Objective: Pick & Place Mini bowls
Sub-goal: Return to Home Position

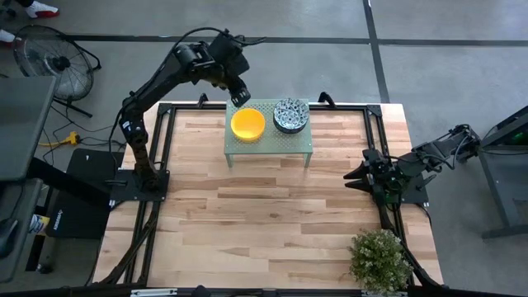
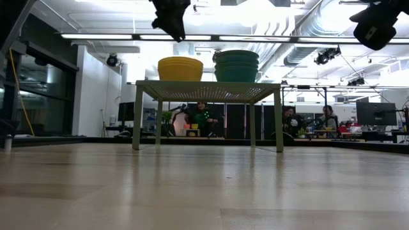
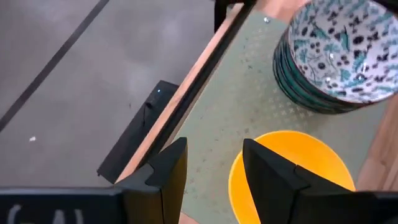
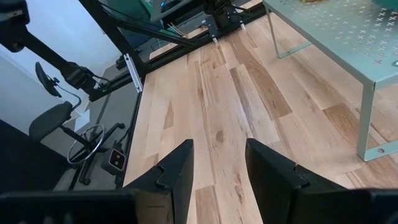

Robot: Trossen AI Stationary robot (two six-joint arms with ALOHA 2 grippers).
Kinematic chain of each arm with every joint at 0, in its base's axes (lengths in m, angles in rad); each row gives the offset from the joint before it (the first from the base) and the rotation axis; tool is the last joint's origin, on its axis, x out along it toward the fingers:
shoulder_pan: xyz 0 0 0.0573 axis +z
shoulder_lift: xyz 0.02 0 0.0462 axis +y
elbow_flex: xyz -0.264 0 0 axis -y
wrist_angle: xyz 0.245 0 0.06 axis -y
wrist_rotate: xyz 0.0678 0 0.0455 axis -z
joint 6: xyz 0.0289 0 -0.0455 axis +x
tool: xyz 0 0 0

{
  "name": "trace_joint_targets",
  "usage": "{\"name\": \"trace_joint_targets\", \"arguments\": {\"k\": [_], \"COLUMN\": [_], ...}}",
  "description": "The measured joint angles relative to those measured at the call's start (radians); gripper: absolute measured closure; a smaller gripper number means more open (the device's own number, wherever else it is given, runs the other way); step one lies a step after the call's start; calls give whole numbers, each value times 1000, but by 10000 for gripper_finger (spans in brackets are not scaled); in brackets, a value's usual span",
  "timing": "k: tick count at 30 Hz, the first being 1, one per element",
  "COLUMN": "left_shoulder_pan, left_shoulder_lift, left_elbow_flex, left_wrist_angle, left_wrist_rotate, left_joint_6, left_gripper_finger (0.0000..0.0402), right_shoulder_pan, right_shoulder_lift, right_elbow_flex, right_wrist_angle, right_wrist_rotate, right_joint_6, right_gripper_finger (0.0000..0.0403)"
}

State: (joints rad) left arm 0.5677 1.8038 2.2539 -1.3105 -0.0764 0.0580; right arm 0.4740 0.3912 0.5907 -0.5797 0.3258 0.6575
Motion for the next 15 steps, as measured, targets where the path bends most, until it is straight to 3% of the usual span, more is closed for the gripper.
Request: {"name": "trace_joint_targets", "arguments": {"k": [7, 15], "left_shoulder_pan": [-83, -176], "left_shoulder_lift": [0, -21], "left_elbow_flex": [0, 0], "left_wrist_angle": [-38, -9], "left_wrist_rotate": [-61, -100], "left_joint_6": [66, 113], "left_gripper_finger": [250, 250], "right_shoulder_pan": [0, 0], "right_shoulder_lift": [-35, -167], "right_elbow_flex": [0, 0], "right_wrist_angle": [0, -7], "right_wrist_rotate": [6, 56], "right_joint_6": [-10, -49], "right_gripper_finger": [270, 270]}}
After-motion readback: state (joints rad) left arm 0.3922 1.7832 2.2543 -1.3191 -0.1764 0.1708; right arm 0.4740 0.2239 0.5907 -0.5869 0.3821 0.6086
